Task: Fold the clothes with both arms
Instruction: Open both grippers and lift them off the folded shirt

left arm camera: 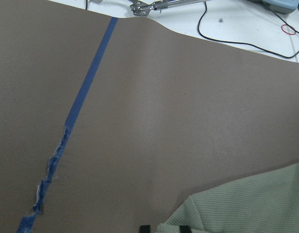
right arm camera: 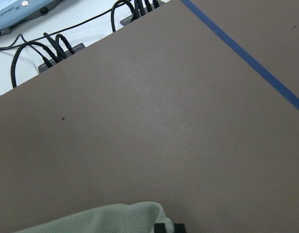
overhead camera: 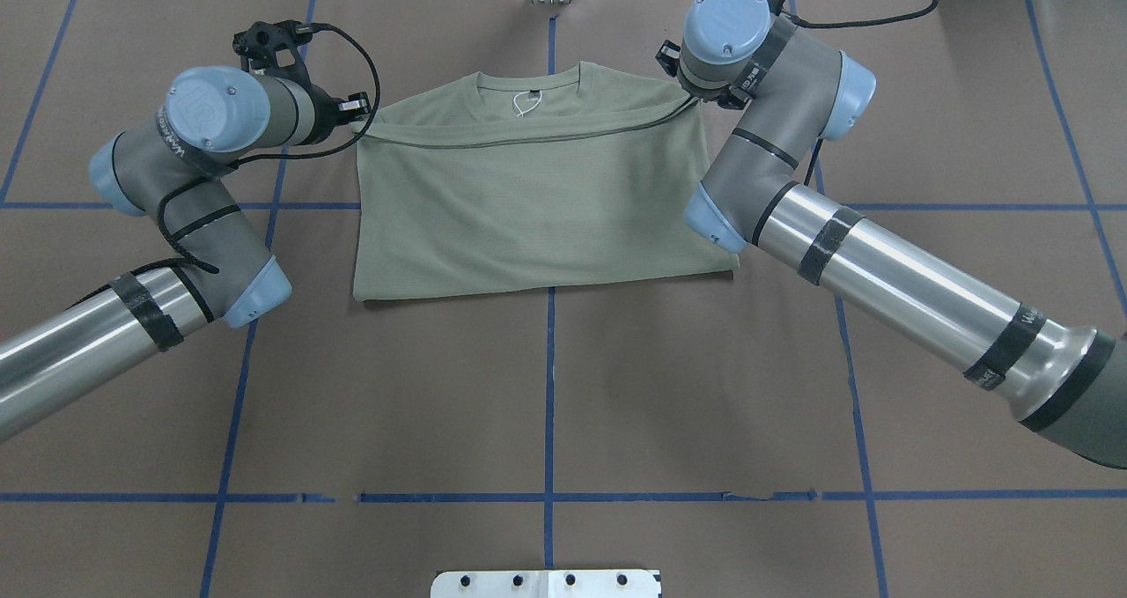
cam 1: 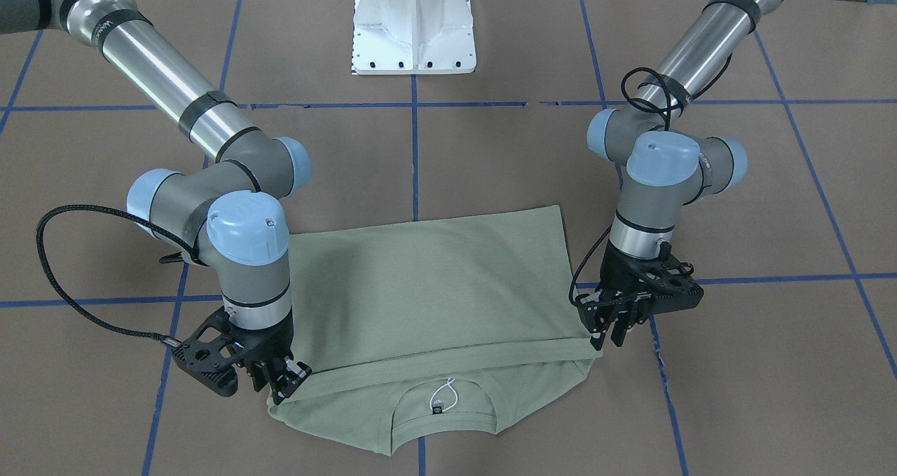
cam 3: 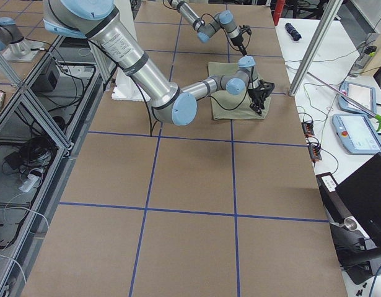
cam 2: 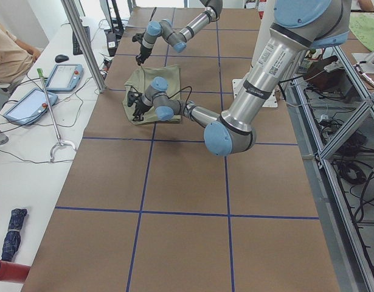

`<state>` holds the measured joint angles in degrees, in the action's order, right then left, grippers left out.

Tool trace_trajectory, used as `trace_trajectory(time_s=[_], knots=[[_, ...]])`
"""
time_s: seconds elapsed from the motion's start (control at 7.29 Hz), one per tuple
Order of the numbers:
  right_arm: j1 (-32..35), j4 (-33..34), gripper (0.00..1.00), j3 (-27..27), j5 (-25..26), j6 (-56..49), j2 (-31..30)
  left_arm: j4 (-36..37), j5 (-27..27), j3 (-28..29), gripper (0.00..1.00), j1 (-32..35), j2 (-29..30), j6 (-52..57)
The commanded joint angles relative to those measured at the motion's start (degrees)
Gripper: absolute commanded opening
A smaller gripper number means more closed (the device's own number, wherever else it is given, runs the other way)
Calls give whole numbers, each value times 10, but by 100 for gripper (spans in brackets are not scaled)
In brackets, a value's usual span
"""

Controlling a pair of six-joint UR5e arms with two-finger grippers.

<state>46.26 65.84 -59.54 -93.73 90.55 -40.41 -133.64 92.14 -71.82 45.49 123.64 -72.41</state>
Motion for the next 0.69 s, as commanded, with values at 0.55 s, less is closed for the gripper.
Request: trace_trajectory(time_s=[0.55], knots=[[-29, 7, 66, -351, -90, 58, -236, -35, 84, -67, 45, 11, -16, -18]])
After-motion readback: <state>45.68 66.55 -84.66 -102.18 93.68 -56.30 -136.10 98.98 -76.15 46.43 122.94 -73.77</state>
